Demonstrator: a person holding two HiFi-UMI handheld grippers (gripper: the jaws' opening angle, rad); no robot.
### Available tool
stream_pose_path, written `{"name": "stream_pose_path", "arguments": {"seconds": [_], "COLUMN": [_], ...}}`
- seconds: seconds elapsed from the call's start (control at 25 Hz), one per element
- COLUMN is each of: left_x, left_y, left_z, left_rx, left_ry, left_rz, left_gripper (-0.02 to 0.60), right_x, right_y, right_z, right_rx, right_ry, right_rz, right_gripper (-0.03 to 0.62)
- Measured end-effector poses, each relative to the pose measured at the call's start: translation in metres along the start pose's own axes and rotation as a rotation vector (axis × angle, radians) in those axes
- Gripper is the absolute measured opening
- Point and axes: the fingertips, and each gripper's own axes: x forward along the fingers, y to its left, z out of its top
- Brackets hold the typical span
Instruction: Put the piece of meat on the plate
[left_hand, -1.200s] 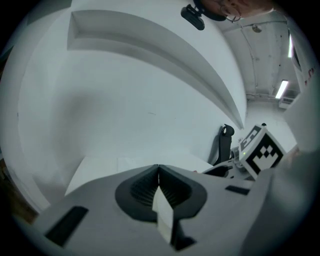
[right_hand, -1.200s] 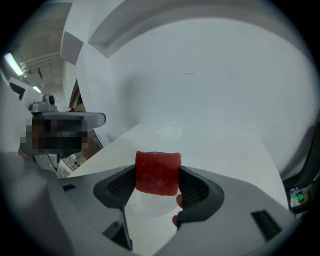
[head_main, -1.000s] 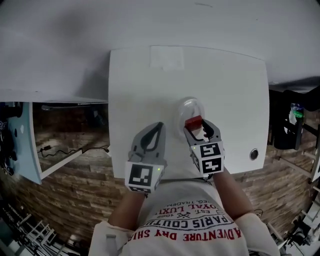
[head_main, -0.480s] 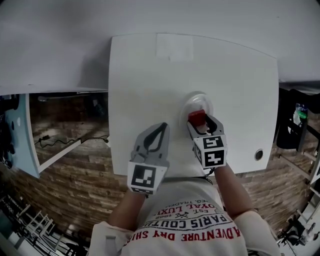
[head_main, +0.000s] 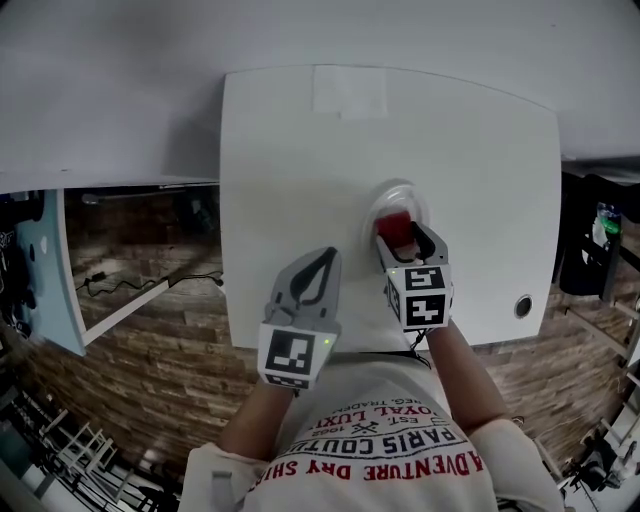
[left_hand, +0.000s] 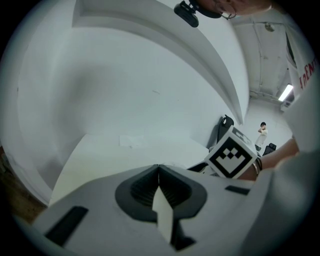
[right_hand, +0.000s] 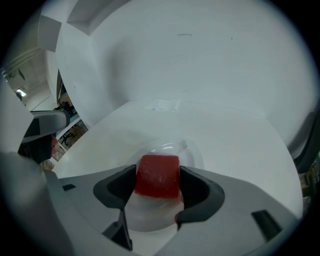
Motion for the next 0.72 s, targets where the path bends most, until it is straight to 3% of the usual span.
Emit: {"name": "stream_pose_path", "arguments": {"seconds": [0.4,0.64,0.72], "left_x": [-0.001,-0.009,-0.015], "left_y": [-0.018,-0.034,-0.041], "left_z": [0.02,0.047,0.059], "left_rx": [0.037,0.049,0.047], "left_ry": [-0.041,-0.088,-0.112], "left_rz": [-0.02,-0.018,-0.019], "left_gripper": [0.008,0.008,0.008], "right_x": [-0.049,-0.106,-0.127], "right_y": [-0.01,-0.013,-0.013], "right_z": [0.028,0.061,0.069], "right_rx": [0.027,0.01,0.003], "right_ry": [-0.109,-0.29,-0.344], "right_rz": [-0.001,-0.016,-0.025], "right_gripper": [0.274,0.052,0.019]}}
